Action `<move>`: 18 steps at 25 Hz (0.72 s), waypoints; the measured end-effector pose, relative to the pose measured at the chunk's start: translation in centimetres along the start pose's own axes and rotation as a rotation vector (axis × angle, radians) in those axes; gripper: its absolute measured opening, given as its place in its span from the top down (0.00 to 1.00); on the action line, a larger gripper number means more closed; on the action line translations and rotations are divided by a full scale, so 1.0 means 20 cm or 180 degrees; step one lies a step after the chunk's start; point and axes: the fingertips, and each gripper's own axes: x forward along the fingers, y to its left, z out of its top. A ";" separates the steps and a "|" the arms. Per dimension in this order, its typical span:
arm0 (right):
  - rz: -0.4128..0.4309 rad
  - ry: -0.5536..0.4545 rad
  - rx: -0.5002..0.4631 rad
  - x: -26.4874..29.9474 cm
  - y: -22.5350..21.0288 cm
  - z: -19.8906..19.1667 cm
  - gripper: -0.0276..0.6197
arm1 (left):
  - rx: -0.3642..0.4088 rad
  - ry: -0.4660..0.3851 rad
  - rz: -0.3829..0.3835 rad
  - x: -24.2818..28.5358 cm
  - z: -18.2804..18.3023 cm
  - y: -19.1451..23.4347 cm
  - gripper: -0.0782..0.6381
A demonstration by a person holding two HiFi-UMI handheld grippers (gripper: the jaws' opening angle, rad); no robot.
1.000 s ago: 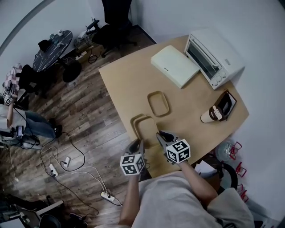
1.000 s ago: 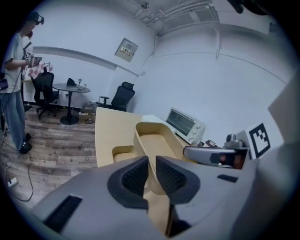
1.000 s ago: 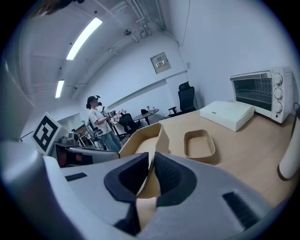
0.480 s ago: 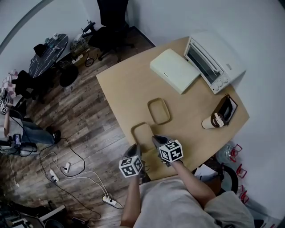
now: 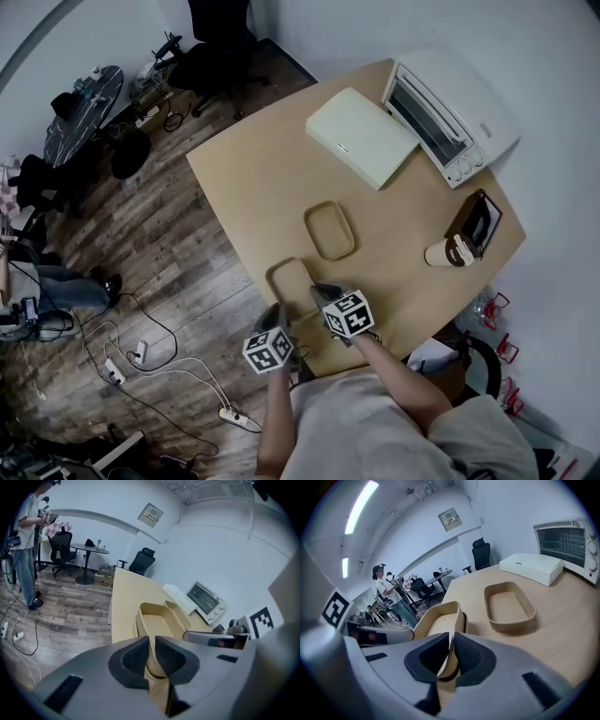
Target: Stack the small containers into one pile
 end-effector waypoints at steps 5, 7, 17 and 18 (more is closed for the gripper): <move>-0.0022 0.0060 -0.0022 0.02 -0.04 -0.02 0.90 | -0.0035 0.0038 -0.0001 0.04 -0.02 0.01 0.84; -0.0033 0.0117 -0.0017 0.03 -0.07 -0.04 0.88 | -0.0039 -0.0001 0.0054 0.05 -0.02 0.03 0.84; -0.0320 -0.0067 0.0195 -0.08 -0.43 0.14 0.82 | 0.0101 -0.0274 0.0103 0.09 0.22 -0.01 0.81; -0.0382 -0.0096 0.0225 -0.10 -0.49 0.16 0.82 | 0.0121 -0.0282 0.0070 0.10 0.24 -0.04 0.81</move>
